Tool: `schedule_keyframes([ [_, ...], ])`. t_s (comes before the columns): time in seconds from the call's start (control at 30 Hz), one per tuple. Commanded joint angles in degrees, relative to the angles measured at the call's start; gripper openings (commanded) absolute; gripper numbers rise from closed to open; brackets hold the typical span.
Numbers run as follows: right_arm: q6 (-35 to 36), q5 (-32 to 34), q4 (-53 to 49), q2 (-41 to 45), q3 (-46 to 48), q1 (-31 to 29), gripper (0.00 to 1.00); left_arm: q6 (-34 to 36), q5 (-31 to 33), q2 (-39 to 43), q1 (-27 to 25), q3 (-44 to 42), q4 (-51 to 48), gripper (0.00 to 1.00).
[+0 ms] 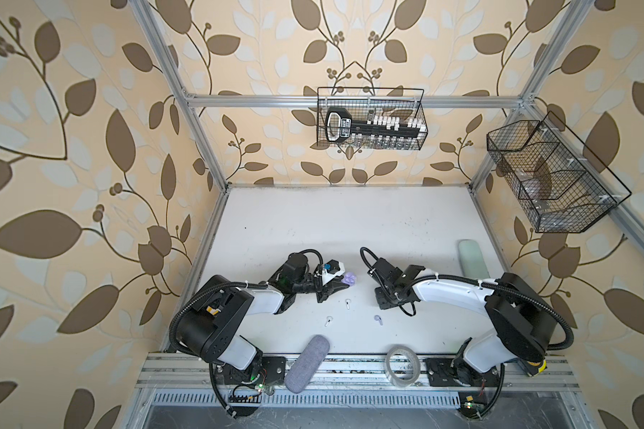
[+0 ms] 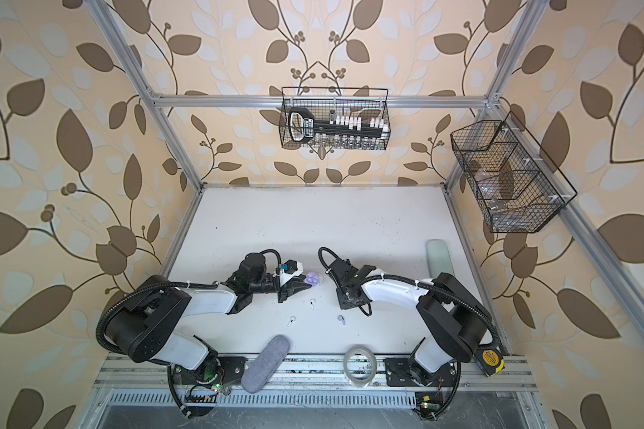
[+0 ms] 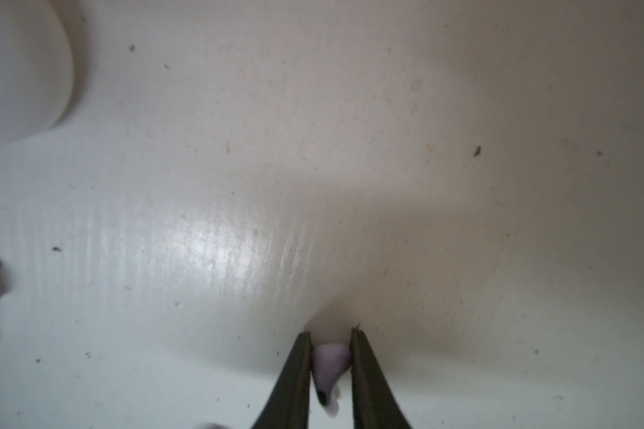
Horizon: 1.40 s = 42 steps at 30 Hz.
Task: Insert the wireless bluetooth earbuds into the charging case
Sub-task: 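Close the right gripper on the lavender earbud, then lift the earbud with the right gripper and carry it toward the open case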
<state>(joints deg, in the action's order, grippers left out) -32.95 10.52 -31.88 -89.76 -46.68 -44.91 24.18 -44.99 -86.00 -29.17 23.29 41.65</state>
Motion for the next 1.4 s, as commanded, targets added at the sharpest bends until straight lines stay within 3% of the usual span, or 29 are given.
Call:
schedule_keyframes([
  [0.0,0.23,0.8,-1.62,-0.59,-0.04,-0.36,0.18,1.39,-2.2,1.51,0.06,1.85,0.65,0.0],
  [0.27,0.34,1.13,-2.22,1.02,-0.17,-0.53,0.15,1.74,-2.73,1.53,-0.2,2.31,-0.49,0.0],
  [0.73,1.59,0.04,3.2,11.31,0.52,-0.18,0.15,1.59,-3.0,2.56,-2.98,6.09,-5.88,0.0],
  [1.03,0.81,-2.54,13.34,17.84,4.35,2.66,0.15,-11.35,-3.01,3.12,-3.31,11.06,-3.59,0.0],
  [1.37,-1.79,-0.23,24.59,24.03,7.74,2.89,0.16,-18.27,-0.88,2.62,-3.64,9.8,2.82,0.0],
])
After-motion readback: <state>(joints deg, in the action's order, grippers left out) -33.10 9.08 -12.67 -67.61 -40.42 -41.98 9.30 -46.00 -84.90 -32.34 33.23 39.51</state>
